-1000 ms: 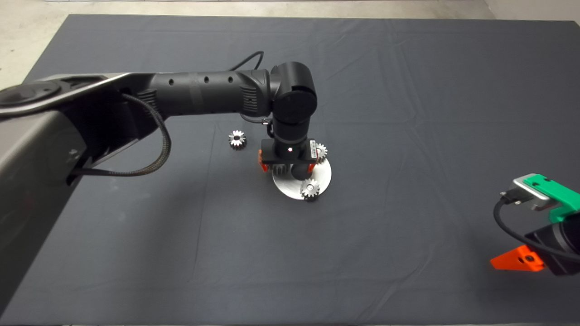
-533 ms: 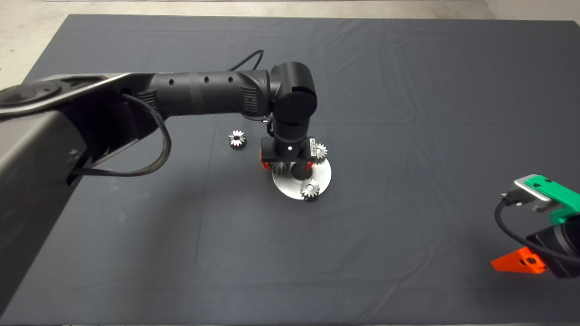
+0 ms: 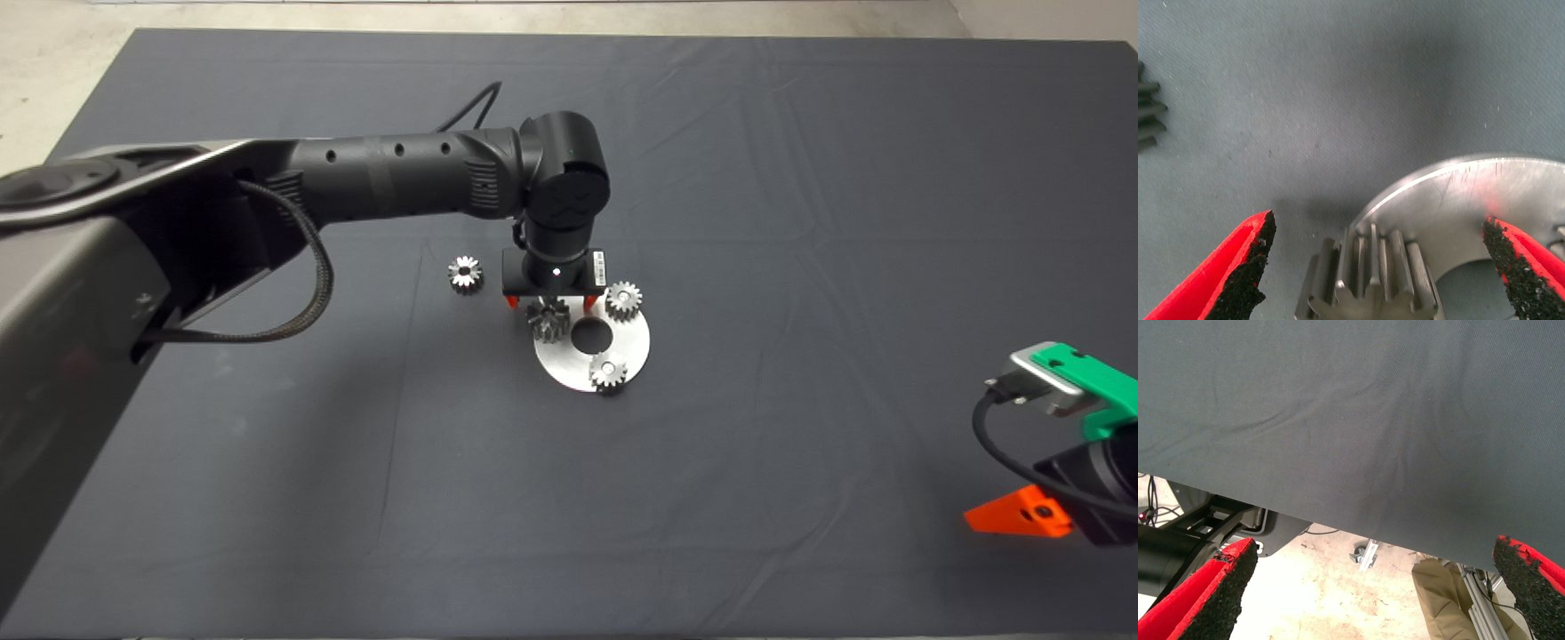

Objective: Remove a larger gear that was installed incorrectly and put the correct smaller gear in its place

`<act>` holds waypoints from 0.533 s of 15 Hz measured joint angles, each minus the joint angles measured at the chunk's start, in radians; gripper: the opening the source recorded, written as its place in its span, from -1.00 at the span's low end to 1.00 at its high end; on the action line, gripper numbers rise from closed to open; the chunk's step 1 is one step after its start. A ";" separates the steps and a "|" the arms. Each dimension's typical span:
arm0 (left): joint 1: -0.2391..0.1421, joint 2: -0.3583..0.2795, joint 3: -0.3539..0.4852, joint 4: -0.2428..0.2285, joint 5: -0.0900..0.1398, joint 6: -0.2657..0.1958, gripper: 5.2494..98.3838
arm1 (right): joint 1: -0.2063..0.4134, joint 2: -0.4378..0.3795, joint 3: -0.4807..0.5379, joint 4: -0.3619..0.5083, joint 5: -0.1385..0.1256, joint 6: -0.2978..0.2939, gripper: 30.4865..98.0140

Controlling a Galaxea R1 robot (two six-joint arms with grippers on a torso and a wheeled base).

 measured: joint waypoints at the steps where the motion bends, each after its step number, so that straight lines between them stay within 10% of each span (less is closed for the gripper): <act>1: -0.001 -0.001 -0.002 0.000 -0.002 0.000 0.60 | 0.000 0.000 0.000 0.000 0.000 0.000 0.86; 8: -0.005 -0.031 -0.004 -0.086 -0.023 -0.005 0.60 | 0.000 -0.002 0.001 0.000 0.000 0.002 0.86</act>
